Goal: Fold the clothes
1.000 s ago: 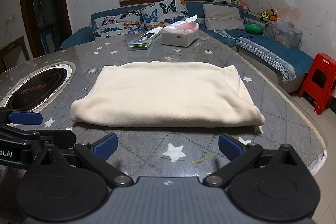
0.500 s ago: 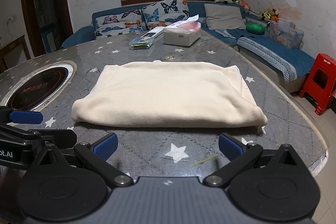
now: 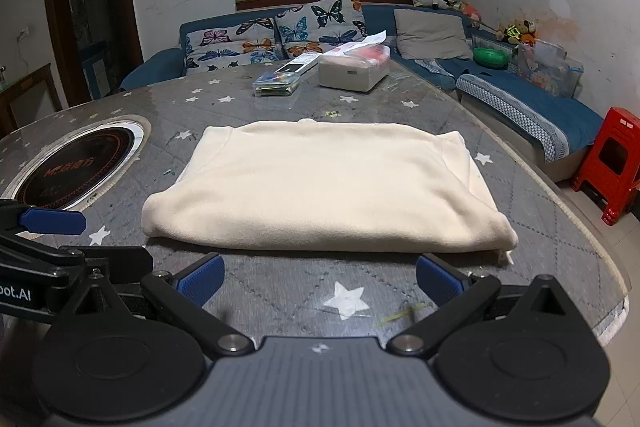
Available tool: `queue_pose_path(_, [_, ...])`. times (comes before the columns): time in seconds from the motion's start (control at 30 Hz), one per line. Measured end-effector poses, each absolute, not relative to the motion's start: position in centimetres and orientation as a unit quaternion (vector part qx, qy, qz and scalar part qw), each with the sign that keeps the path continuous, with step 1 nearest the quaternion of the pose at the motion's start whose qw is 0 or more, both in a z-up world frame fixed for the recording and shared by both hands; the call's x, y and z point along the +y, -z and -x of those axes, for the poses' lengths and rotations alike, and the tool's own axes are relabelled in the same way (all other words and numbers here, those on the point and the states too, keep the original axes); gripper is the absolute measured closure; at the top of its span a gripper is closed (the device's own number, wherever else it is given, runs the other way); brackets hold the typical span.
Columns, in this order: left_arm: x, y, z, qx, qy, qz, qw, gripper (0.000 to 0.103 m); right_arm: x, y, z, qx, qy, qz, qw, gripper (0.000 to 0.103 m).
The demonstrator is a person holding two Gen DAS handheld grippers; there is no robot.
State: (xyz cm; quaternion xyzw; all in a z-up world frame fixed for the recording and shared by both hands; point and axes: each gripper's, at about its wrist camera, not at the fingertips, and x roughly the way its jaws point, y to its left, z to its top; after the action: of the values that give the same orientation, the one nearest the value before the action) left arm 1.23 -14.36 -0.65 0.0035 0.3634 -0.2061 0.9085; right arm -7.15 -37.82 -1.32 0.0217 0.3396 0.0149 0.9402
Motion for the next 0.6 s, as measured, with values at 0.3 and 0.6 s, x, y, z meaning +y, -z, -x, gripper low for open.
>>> queue_pose_path(0.3, [-14.52,0.74,-1.53,0.365,0.204,-0.003,0.909,0.0,-37.93,1.45,6.78,0.341,-0.016,-0.022,0.94,0.0])
queue_pose_path(0.6, [-14.72,0.79,-1.77,0.364,0.202,-0.005,0.909,0.0,-38.21,1.47,6.56,0.34,-0.015,-0.023,0.94,0.0])
